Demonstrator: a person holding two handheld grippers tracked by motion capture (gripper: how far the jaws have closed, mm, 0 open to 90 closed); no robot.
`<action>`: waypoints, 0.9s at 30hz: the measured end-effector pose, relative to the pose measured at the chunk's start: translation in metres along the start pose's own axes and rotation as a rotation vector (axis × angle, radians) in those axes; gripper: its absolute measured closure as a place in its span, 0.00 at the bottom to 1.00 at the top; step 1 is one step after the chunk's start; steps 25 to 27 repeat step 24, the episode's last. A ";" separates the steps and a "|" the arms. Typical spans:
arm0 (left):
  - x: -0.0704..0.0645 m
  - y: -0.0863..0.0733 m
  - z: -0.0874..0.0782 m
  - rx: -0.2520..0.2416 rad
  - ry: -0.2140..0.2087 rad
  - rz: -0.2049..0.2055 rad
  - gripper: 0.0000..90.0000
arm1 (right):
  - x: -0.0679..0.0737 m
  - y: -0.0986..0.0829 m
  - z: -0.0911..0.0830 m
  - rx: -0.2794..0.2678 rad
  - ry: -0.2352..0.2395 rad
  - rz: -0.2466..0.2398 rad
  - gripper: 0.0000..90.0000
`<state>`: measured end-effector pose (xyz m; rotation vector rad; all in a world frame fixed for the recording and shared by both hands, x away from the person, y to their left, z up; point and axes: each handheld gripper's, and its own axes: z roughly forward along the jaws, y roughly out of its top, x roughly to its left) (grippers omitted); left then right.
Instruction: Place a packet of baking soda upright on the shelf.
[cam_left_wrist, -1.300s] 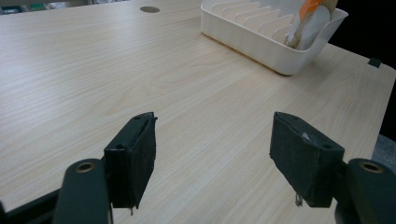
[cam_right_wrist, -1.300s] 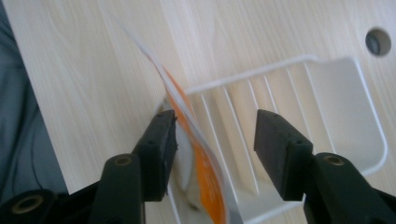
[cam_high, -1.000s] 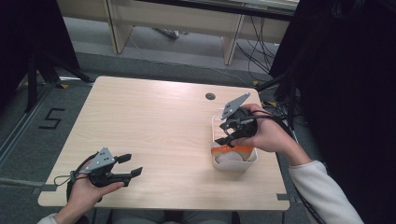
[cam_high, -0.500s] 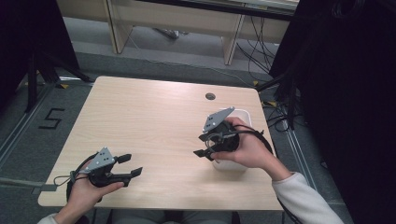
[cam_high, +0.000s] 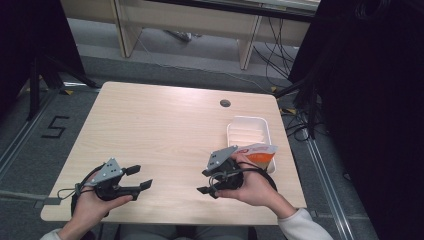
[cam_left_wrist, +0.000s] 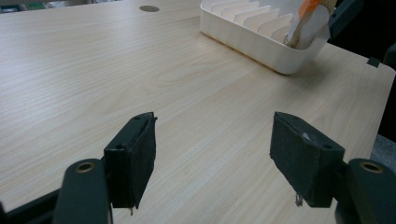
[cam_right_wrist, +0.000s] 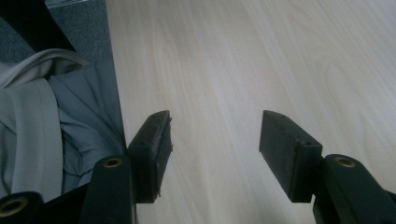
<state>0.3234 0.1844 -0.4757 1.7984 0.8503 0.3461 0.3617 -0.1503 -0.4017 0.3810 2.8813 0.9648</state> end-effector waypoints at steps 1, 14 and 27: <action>0.000 0.000 0.000 0.000 0.000 0.000 0.34 | 0.000 0.000 0.000 0.000 0.000 0.000 0.49; -0.001 -0.002 0.001 0.019 -0.015 0.008 0.34 | 0.013 -0.030 0.040 0.011 0.027 0.027 0.47; 0.001 -0.003 0.004 0.014 -0.022 -0.004 0.34 | 0.015 -0.032 0.052 0.024 0.049 0.017 0.46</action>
